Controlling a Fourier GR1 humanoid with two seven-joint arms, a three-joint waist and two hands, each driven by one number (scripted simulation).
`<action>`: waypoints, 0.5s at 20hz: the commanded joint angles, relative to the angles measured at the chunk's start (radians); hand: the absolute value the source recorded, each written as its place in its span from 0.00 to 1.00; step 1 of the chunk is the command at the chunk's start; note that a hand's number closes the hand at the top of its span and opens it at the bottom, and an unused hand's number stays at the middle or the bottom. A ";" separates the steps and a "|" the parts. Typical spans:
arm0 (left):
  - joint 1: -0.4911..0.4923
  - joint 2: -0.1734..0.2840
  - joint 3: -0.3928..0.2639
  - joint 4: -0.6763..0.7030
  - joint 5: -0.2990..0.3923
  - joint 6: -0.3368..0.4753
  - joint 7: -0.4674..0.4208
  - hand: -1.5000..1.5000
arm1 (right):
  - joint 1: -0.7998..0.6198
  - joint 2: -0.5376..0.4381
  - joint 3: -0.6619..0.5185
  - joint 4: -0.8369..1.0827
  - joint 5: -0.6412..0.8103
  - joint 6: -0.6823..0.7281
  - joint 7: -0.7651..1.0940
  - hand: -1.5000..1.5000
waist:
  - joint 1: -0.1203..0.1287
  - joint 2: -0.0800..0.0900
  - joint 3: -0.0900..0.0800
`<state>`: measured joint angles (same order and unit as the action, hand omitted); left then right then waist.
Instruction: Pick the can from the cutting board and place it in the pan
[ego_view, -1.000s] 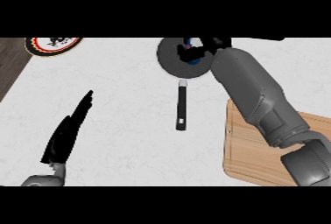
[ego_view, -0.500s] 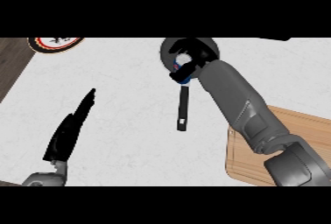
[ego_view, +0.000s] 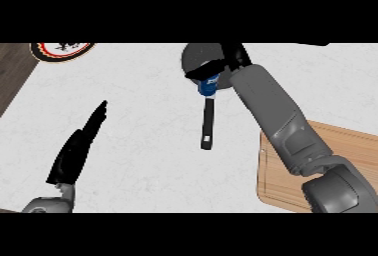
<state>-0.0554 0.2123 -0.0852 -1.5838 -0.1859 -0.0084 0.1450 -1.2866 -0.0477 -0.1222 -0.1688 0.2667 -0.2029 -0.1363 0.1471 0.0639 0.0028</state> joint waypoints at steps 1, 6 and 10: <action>-0.010 -0.003 0.013 0.006 0.012 0.000 0.006 0.50 | 0.007 -0.037 -0.090 -0.027 -0.076 -0.074 -0.052 0.00 | -0.014 -0.001 0.000; 0.019 0.017 0.027 0.005 0.011 -0.004 -0.022 0.50 | 0.043 -0.120 -0.171 -0.022 -0.134 -0.152 -0.075 0.00 | -0.015 0.003 0.000; 0.022 0.003 0.023 0.011 0.009 0.004 -0.020 0.50 | 0.055 -0.203 -0.213 -0.021 -0.168 -0.103 -0.103 0.00 | -0.031 -0.004 0.000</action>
<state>-0.0398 0.2136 -0.0722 -1.5870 -0.1786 -0.0074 0.1416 -1.2504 -0.1796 -0.2885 -0.1847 0.1360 -0.3192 -0.2044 0.1280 0.0609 0.0027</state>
